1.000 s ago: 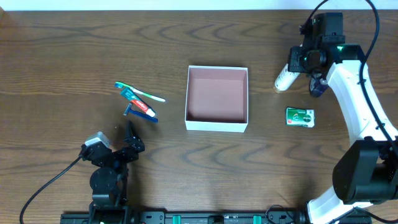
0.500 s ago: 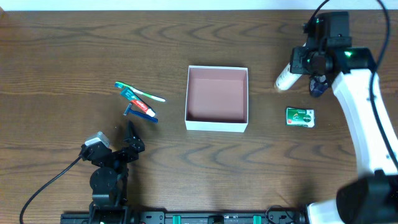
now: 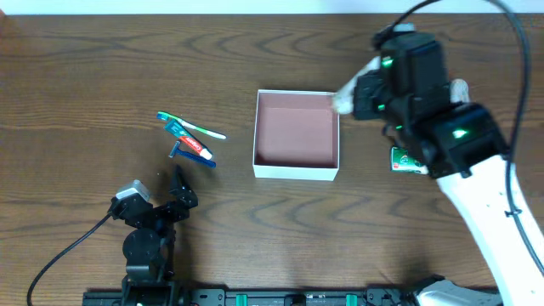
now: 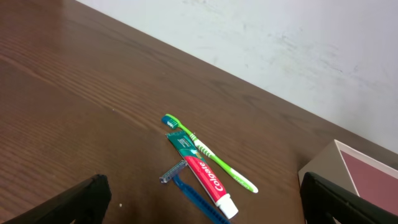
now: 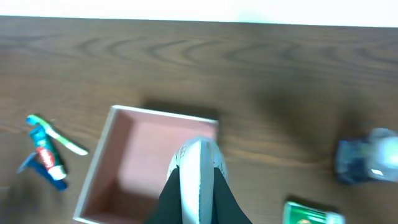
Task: Pack container
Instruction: 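Carry the conditioner tube with the right gripper over the box, then lower the tube into the box's left corner and open right gripper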
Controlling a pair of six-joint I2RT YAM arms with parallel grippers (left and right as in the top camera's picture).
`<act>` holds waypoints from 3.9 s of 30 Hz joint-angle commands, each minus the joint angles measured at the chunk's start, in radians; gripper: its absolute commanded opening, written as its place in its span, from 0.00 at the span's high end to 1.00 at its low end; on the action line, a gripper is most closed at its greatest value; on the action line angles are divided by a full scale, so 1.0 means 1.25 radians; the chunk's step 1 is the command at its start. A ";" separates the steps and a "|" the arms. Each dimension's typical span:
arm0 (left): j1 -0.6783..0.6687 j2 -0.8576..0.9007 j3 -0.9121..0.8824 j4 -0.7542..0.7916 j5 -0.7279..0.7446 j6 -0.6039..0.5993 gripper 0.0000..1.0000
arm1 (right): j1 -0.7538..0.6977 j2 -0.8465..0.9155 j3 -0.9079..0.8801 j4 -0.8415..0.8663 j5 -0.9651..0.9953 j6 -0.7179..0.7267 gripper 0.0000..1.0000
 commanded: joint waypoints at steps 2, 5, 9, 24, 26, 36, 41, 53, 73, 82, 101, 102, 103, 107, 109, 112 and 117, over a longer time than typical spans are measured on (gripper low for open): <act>0.003 0.000 -0.019 -0.026 -0.004 0.008 0.02 | 0.106 0.015 0.018 0.043 0.094 0.077 0.98; 0.003 0.000 -0.019 -0.026 -0.004 0.008 0.02 | 0.161 0.039 0.018 0.062 0.138 0.110 0.99; 0.003 0.000 -0.019 -0.026 -0.004 0.008 0.02 | 0.210 0.092 0.018 0.080 0.175 0.167 0.99; 0.003 0.000 -0.019 -0.026 -0.004 0.008 0.02 | 0.255 0.269 0.018 0.148 0.217 0.271 0.98; 0.003 0.000 -0.019 -0.026 -0.004 0.008 0.02 | 0.255 0.285 0.018 0.161 0.219 0.271 0.98; 0.003 0.000 -0.019 -0.026 -0.004 0.008 0.02 | 0.253 0.316 0.018 0.217 0.274 0.276 0.98; 0.003 0.000 -0.019 -0.026 -0.004 0.008 0.02 | 0.247 0.329 0.018 0.235 0.276 0.276 0.99; 0.003 0.000 -0.019 -0.026 -0.004 0.008 0.02 | 0.241 0.355 0.018 0.263 0.276 0.276 0.99; 0.003 0.000 -0.019 -0.026 -0.004 0.008 0.02 | 0.237 0.394 0.018 0.296 0.277 0.275 0.78; 0.003 0.000 -0.019 -0.026 -0.004 0.008 0.02 | 0.227 0.394 0.018 0.295 0.279 0.266 0.31; 0.003 0.000 -0.019 -0.026 -0.004 0.008 0.02 | 0.197 0.394 0.018 0.343 0.263 0.186 0.27; 0.003 0.000 -0.019 -0.026 -0.004 0.008 0.02 | 0.196 0.394 0.018 0.350 0.262 0.179 0.26; 0.003 0.000 -0.019 -0.026 -0.004 0.008 0.02 | 0.195 0.394 0.018 0.355 0.261 0.176 0.26; 0.003 0.000 -0.019 -0.026 -0.004 0.008 0.02 | 0.190 0.394 0.018 0.371 0.261 0.173 0.23; 0.003 0.000 -0.019 -0.026 -0.004 0.008 0.02 | 0.186 0.394 0.018 0.386 0.249 0.154 0.21; 0.003 0.000 -0.019 -0.026 -0.004 0.008 0.02 | 0.181 0.394 0.018 0.408 0.243 0.133 0.20; 0.003 0.000 -0.019 -0.026 -0.004 0.008 0.02 | 0.177 0.388 0.025 0.441 0.243 0.081 0.19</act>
